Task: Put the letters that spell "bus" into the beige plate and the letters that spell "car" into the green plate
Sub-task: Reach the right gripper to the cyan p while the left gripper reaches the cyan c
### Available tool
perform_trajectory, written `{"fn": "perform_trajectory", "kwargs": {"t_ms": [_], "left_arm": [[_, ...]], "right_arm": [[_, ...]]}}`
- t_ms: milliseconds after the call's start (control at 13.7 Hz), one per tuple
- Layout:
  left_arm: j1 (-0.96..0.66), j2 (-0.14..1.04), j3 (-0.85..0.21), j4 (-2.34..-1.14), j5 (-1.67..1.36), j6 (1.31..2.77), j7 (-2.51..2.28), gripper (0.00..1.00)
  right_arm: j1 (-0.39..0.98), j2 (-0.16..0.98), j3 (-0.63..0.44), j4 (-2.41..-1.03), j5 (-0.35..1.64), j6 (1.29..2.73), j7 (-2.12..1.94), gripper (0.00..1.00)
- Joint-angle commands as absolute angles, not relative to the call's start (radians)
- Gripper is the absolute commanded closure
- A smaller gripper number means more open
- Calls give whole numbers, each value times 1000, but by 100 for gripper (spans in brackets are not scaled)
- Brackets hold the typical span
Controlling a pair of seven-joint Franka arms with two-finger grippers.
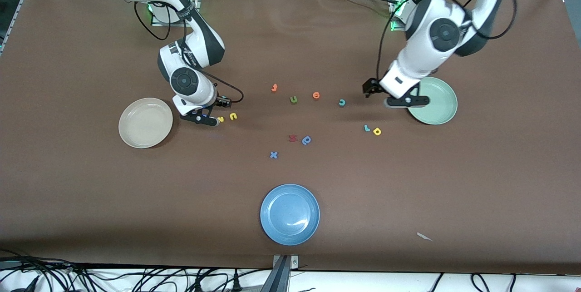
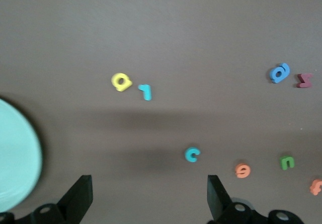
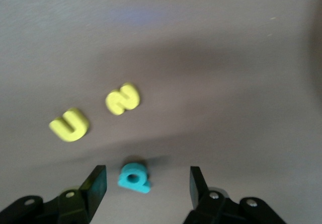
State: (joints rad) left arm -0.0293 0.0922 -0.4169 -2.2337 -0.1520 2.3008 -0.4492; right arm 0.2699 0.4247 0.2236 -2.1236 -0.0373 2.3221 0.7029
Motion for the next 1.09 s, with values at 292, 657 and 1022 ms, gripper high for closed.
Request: {"fn": "perform_trajectory", "kwargs": {"t_ms": [292,657,1022], "left_arm": [[-115,285,-413,-2229,-152,2489,-468,0],[-160,411,-405,-2230,-72,2539,-469,0],[-208,451,-371,-2230,-71,2545,-469,0]], "right_arm": [[268,437,242,-2172,-32,2422,712,32],[268,448,256,-2172,-31,2430,715,34],[267,453,256,-2175,-31,2428,713,46]]}}
